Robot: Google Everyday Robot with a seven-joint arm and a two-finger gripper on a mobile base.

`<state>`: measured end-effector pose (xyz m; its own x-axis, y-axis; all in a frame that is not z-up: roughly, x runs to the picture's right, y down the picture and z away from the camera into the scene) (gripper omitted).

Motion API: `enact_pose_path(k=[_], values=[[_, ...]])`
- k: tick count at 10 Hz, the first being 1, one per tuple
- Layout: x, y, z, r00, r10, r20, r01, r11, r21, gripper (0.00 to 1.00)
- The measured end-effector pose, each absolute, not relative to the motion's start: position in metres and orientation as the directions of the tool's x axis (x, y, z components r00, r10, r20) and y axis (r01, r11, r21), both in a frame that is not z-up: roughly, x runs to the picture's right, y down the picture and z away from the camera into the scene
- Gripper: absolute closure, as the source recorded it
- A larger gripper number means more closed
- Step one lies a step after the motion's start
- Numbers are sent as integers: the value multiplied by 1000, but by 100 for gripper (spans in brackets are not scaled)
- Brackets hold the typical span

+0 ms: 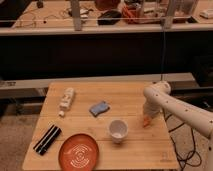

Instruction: Drag the pepper across the table

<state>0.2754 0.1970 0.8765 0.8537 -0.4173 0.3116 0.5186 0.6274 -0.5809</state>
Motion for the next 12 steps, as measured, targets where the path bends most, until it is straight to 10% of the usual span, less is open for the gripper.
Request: enact_pose_path(k=[12], values=[[265, 203, 872, 846, -426, 321, 531, 616, -582, 97]])
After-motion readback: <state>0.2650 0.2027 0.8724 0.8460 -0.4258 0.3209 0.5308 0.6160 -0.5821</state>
